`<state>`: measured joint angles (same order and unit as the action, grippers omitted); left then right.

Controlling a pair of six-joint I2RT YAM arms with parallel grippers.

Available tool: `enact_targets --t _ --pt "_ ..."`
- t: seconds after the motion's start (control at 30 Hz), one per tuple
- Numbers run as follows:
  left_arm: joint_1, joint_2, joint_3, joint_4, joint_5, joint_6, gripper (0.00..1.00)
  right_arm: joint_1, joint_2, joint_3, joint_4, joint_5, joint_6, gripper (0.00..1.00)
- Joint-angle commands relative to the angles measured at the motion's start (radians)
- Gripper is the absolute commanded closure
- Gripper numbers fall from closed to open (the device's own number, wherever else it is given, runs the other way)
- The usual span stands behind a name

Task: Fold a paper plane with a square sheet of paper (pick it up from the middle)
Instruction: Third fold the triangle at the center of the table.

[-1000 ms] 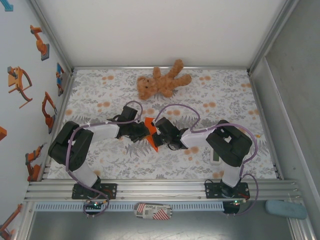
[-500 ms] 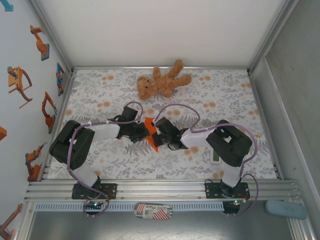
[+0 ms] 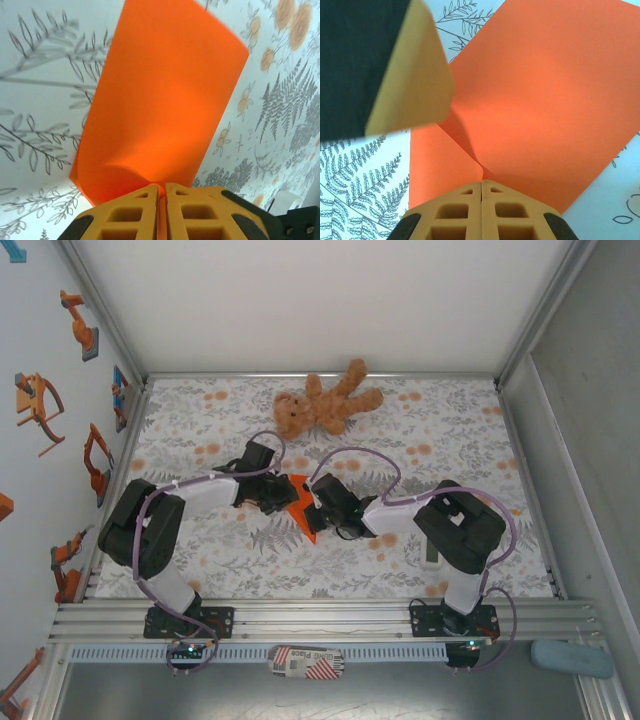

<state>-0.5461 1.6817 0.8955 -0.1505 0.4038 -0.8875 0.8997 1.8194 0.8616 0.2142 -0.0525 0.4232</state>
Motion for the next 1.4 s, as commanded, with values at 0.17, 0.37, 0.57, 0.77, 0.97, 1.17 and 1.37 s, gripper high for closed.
enact_targets --t 0.17,0.37,0.57,0.77,0.97,1.17,1.37 --pt "0.038 0.137 0.156 -0.106 -0.017 0.108 0.87 -0.01 -0.027 0.0 -0.001 -0.003 0.021 1.0" --pt "0.037 0.216 0.226 -0.131 0.001 0.128 0.87 -0.01 -0.032 -0.001 -0.004 -0.001 0.021 1.0" --pt "0.037 0.242 0.23 -0.154 -0.002 0.136 0.89 -0.014 -0.042 -0.004 -0.002 0.012 0.021 1.0" --pt "0.036 0.265 0.228 -0.172 0.0 0.15 0.9 -0.015 -0.046 -0.004 0.004 0.018 0.016 1.0" --pt "0.035 0.274 0.231 -0.176 -0.002 0.153 0.9 -0.015 -0.036 -0.006 0.001 0.019 0.017 1.0" --pt "0.036 0.273 0.234 -0.179 -0.002 0.154 0.91 -0.015 -0.03 -0.012 -0.008 0.029 0.022 1.0" --pt "0.035 0.274 0.237 -0.182 -0.003 0.153 0.91 -0.015 -0.026 -0.013 -0.016 0.037 0.023 1.0"
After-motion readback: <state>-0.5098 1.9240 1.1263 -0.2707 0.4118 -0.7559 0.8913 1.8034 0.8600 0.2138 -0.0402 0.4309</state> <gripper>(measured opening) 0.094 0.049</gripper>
